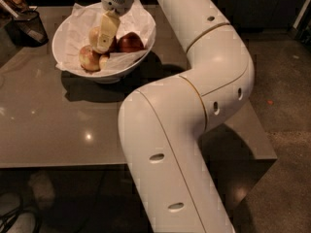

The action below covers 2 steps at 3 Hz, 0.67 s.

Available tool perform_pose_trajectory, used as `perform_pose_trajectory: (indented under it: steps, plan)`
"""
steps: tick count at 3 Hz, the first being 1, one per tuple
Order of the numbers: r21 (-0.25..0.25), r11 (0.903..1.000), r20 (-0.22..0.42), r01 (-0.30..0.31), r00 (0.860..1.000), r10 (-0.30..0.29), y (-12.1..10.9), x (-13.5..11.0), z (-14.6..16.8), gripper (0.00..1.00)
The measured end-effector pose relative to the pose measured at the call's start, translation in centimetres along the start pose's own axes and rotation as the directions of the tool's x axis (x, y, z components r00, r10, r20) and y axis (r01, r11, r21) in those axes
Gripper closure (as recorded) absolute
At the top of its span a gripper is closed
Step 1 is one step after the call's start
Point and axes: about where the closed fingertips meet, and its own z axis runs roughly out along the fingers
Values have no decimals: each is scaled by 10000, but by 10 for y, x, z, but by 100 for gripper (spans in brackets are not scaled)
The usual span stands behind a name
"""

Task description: Pick apple from white bowl

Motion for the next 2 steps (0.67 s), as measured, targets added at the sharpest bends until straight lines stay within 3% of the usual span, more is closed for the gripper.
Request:
perform_pose_trajectory:
  steps: [1, 2]
  plan:
    - [-125, 9999, 44, -59, 10000, 60, 0, 2, 4, 24]
    - [-210, 9998, 51, -62, 10000, 63, 1, 3, 6, 31]
